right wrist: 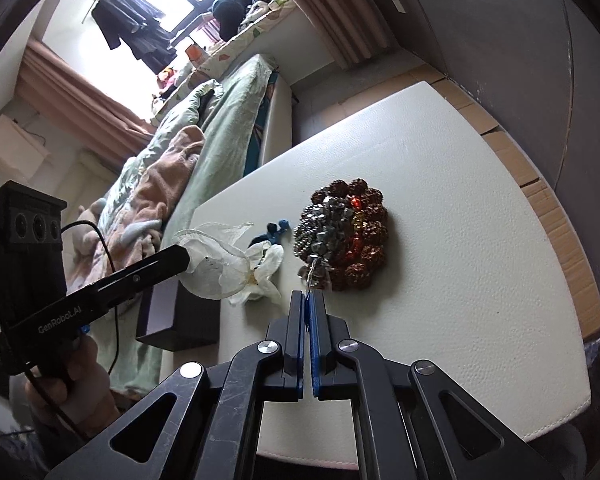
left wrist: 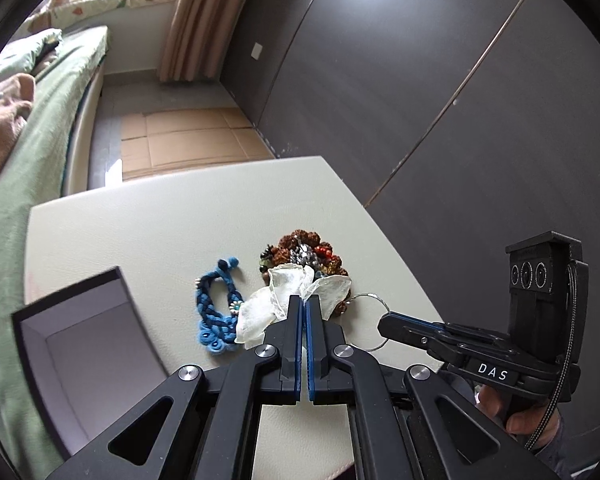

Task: Organize jewelry

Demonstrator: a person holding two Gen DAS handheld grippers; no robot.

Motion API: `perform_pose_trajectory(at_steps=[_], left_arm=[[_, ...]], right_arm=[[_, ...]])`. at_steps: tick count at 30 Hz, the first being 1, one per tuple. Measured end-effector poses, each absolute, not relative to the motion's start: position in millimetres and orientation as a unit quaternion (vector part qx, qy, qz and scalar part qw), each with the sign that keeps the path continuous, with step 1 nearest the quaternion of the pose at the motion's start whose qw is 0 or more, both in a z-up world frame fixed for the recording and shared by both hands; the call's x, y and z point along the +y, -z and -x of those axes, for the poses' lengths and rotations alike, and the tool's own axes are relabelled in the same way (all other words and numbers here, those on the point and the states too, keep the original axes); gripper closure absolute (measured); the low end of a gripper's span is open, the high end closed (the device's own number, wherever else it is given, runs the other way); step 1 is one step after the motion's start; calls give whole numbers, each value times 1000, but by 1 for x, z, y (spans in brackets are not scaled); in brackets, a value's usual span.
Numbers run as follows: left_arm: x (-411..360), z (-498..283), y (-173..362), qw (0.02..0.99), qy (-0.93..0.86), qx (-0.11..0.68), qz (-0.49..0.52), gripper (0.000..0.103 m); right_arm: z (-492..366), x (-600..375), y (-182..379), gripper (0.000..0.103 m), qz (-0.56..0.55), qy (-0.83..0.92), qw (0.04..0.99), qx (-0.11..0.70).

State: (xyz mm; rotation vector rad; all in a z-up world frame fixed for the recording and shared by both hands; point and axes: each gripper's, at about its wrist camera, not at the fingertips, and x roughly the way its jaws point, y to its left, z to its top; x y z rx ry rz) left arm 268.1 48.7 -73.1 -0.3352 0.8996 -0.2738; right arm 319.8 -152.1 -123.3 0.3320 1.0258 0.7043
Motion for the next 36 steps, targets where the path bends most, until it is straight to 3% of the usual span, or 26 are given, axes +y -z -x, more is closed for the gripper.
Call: perform_pose_trajectory(at_steps=[12, 20, 21, 23, 25, 26, 27, 36], left_arm=[[105, -226, 16, 905, 94, 374, 179, 102], [145, -216, 30, 896, 56, 391, 204, 101], [152, -217, 35, 887, 60, 400, 222, 97], [162, -219, 45, 867, 65, 420, 259, 78], [171, -217, 53, 858, 63, 424, 283, 23], [175, -213, 53, 862, 56, 415, 287, 16], [180, -207, 52, 869, 45, 401, 286, 11], [219, -171, 56, 875, -19, 386, 291, 11]], right_arm=[[-298, -99, 76, 99, -144, -385, 797, 444], [-286, -56, 62, 99, -119, -408, 792, 438], [-284, -52, 62, 99, -115, -409, 792, 438], [-282, -44, 61, 99, -110, -412, 790, 440], [-278, -38, 59, 99, -107, -416, 790, 438], [-276, -36, 58, 99, -106, -418, 789, 437], [-275, -33, 57, 99, -104, -420, 789, 436], [-275, -4, 60, 99, -100, -439, 772, 449]])
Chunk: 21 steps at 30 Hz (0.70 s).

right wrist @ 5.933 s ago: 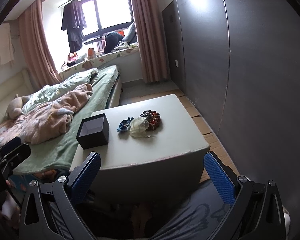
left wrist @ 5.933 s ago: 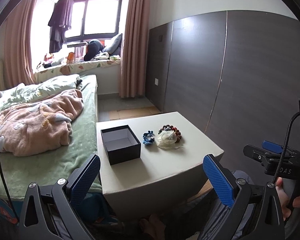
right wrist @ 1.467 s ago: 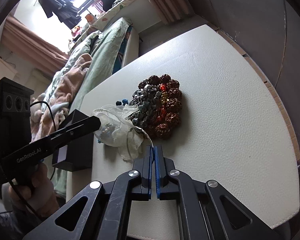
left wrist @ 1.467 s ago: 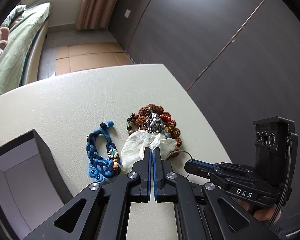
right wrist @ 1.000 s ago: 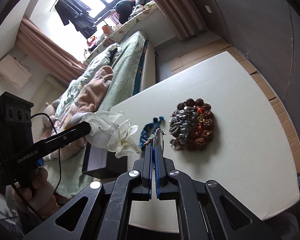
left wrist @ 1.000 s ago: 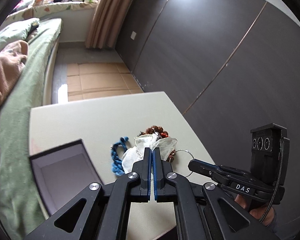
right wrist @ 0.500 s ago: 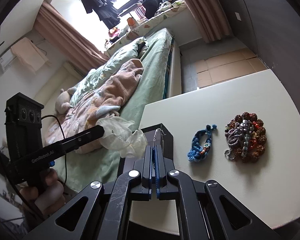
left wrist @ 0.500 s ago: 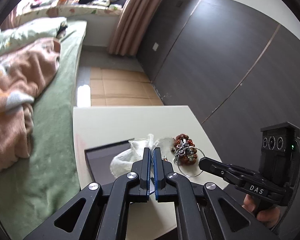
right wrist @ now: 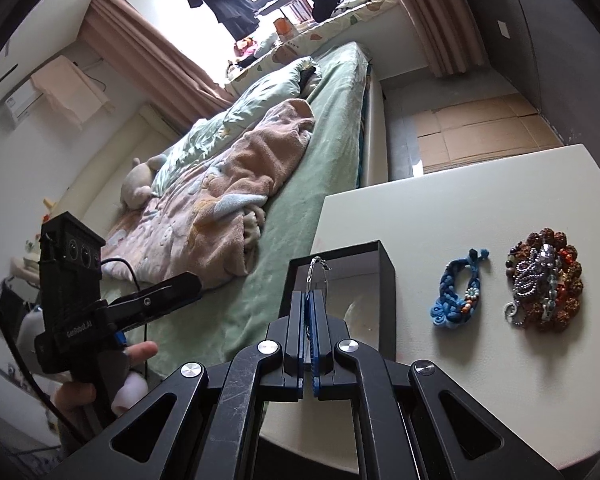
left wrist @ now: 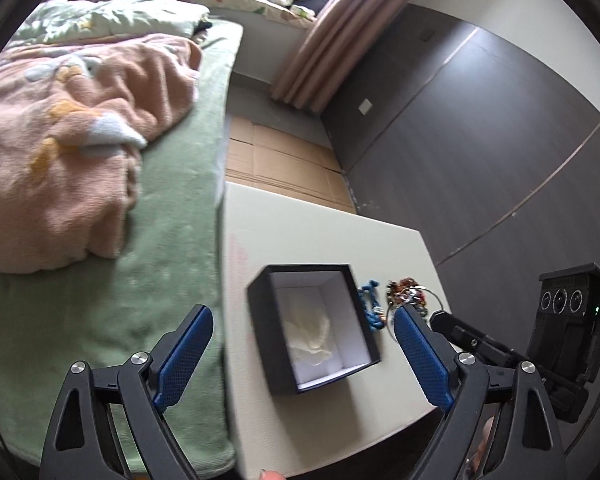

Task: Organize jewelry

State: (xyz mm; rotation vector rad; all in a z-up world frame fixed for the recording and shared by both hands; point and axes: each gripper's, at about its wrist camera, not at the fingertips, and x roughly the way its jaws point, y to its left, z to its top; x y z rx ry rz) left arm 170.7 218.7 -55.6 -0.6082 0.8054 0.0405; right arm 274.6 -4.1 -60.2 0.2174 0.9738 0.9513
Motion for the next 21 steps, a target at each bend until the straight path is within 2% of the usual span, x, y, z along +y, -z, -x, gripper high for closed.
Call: perform_pose_trajectory(at_steps=[7, 13, 14, 15, 16, 17, 18, 21], left_arm=[[238, -140, 62, 875, -40, 378, 299, 11], [246, -126, 65, 874, -72, 366, 311, 11], [246, -126, 65, 874, -71, 364, 313, 11], [246, -127, 66, 875, -70, 363, 314, 11], [244, -128, 66, 875, -71, 363, 311, 11], [242, -129, 66, 877, -73, 364, 306, 11], [239, -131, 66, 879, -75, 365, 298, 11], [226, -136, 64, 886, -74, 363, 278, 11]], right_arm=[[-278, 27, 73, 99, -110, -463, 742, 473], [-298, 25, 111, 98, -94, -381, 747, 538], [-297, 21, 111, 91, -98, -384, 745, 537], [-296, 18, 110, 65, -100, -386, 743, 537], [-296, 14, 108, 49, -102, -385, 746, 535], [-294, 7, 103, 29, -105, -378, 756, 524], [-293, 1, 99, 25, -107, -371, 767, 512], [-293, -15, 91, 25, -117, -367, 774, 503]])
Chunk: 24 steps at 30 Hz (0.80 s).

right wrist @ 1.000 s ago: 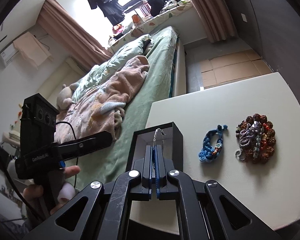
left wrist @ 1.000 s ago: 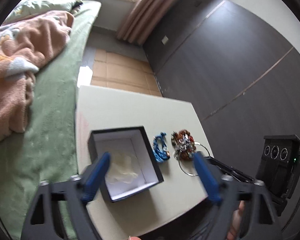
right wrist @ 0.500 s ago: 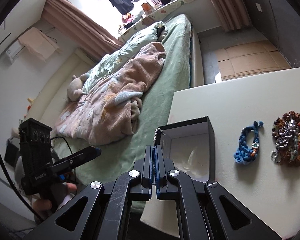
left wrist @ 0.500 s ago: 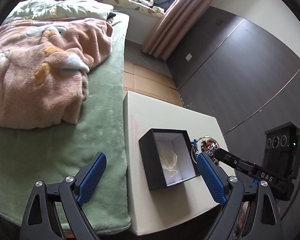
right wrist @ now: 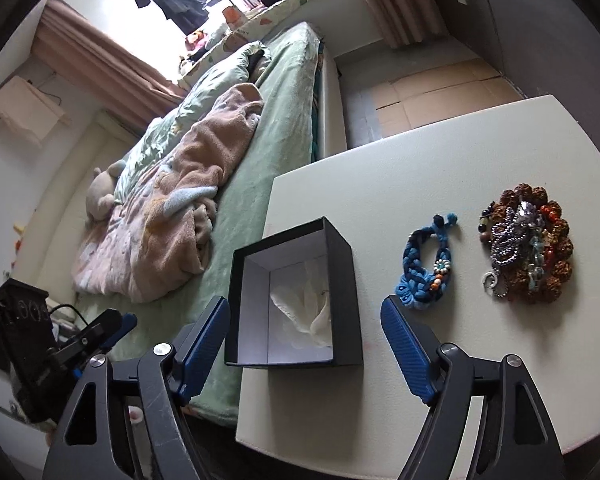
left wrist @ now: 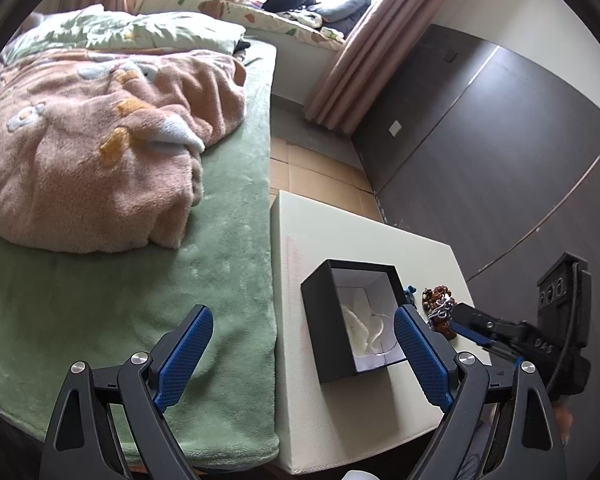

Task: Organize jewelry

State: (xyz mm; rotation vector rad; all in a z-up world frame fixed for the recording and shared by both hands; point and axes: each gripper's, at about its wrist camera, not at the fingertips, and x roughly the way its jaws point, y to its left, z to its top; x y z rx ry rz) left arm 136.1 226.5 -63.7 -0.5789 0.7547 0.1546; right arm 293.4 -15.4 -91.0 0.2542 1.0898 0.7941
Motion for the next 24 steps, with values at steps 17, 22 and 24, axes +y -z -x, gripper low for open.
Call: perform_pose_trajectory(at_steps=[17, 22, 24], left_arm=[[143, -198, 56, 893, 8, 396, 212, 11], [112, -216, 52, 899, 15, 409, 158, 11], [101, -222, 52, 899, 20, 415, 141, 11]], right_arm=[[-299, -139, 91, 25, -162, -261, 818, 486], [-300, -166, 93, 25, -177, -243, 824, 480], [-301, -175, 95, 25, -182, -238, 825, 479]])
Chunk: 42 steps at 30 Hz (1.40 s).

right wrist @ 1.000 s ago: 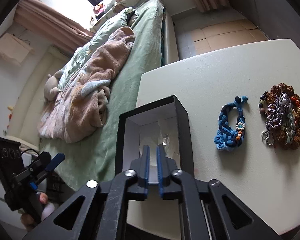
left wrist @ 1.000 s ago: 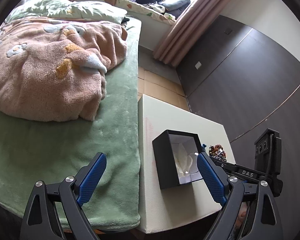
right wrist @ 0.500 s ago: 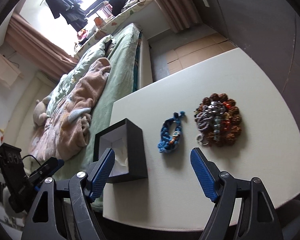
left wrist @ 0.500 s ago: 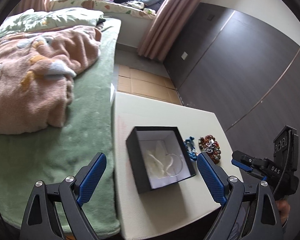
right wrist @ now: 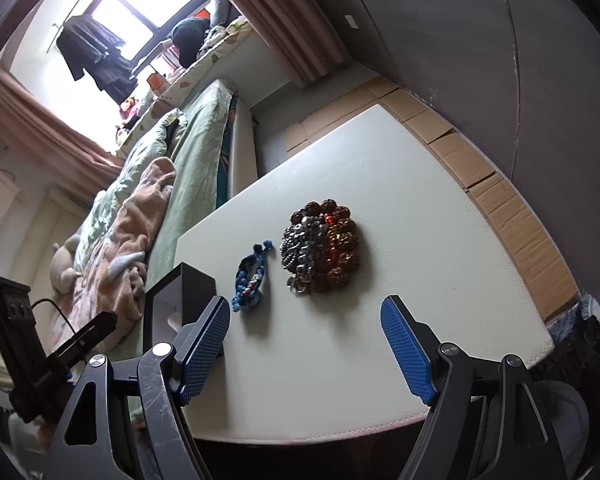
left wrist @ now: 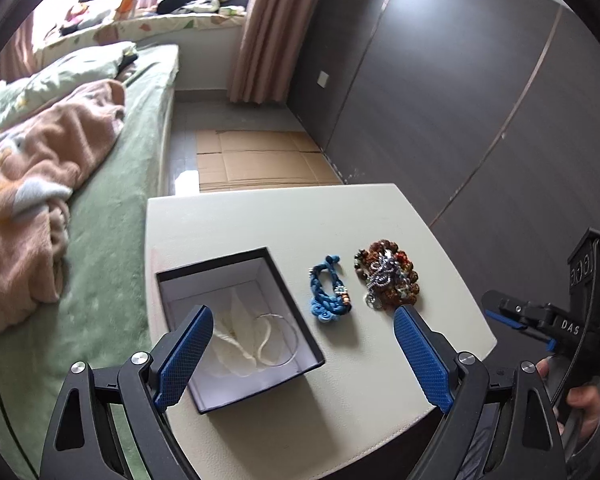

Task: Organize jewelry
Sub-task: 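Grasp the blue braided bracelet with the left gripper while the right grasps a silver chain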

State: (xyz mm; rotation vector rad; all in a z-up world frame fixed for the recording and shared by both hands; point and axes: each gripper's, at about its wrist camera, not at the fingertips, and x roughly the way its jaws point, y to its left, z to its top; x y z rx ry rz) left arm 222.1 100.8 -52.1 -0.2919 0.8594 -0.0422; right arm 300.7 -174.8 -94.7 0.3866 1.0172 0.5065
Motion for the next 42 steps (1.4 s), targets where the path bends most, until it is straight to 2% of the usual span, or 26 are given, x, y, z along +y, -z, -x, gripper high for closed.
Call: perform_pose_trajectory(at_steps=[5, 13, 23, 25, 35, 36, 37, 39, 41, 42], left_arm=[[75, -238, 59, 895, 25, 435, 93, 14], [38, -270, 81, 869, 44, 491, 26, 37], [9, -306, 108, 835, 62, 544, -44, 48], [6, -311, 115, 828, 61, 555, -58, 55], [-8, -331, 147, 802, 47, 584, -117, 59], [-9, -331, 148, 801, 44, 583, -127, 64], [-8, -332, 147, 803, 38, 580, -132, 79], [-3, -334, 143, 804, 40, 581, -118, 92], [4, -335, 139, 804, 50, 586, -86, 92], [6, -333, 135, 809, 48, 580, -86, 92]], right_arm=[[-301, -198, 99, 25, -184, -215, 833, 475], [-302, -220, 111, 25, -184, -199, 834, 480], [-304, -223, 119, 25, -175, -201, 832, 487], [-303, -225, 118, 25, -173, -198, 833, 487], [-299, -234, 104, 26, -159, -188, 845, 474], [-299, -234, 104, 26, -159, -188, 845, 474], [-299, -233, 104, 26, -158, -189, 845, 474], [-300, -230, 104, 26, -153, -193, 846, 474], [-301, -225, 105, 27, -150, -199, 844, 474], [-303, -222, 106, 32, -150, -202, 843, 475]])
